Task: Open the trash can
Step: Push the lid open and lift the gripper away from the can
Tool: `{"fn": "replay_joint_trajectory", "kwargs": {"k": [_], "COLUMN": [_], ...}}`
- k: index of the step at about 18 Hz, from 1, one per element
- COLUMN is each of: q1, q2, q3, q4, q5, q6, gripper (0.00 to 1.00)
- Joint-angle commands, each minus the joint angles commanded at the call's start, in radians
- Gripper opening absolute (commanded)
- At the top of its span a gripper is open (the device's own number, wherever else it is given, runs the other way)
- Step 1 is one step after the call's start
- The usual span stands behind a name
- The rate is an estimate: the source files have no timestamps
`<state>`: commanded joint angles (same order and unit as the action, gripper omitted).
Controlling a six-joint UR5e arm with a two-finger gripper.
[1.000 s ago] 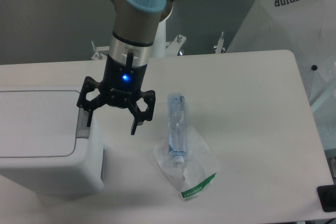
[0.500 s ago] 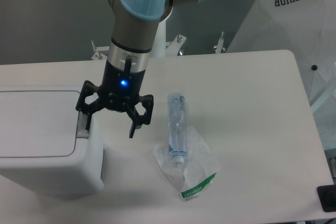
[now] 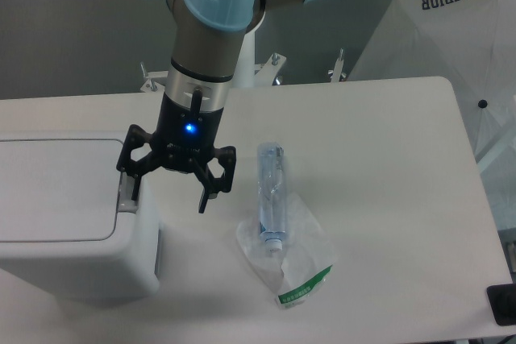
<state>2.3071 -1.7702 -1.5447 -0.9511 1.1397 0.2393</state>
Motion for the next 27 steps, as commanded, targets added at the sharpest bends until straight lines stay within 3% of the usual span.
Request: {"fn": "replay_joint_trajectory", "kwargs": {"k": [15, 22, 27], "q1": [0.0, 0.023, 0.115], "q2": [0.0, 0.012, 0.017], "q3": [-0.003, 0.075, 0.13], "q4": [-0.002, 0.002, 0.008], "q5": [0.003, 0.002, 0.104], "q6": [0.0, -0.003, 0.046], "gripper": [1.0, 1.0, 1.0]}}
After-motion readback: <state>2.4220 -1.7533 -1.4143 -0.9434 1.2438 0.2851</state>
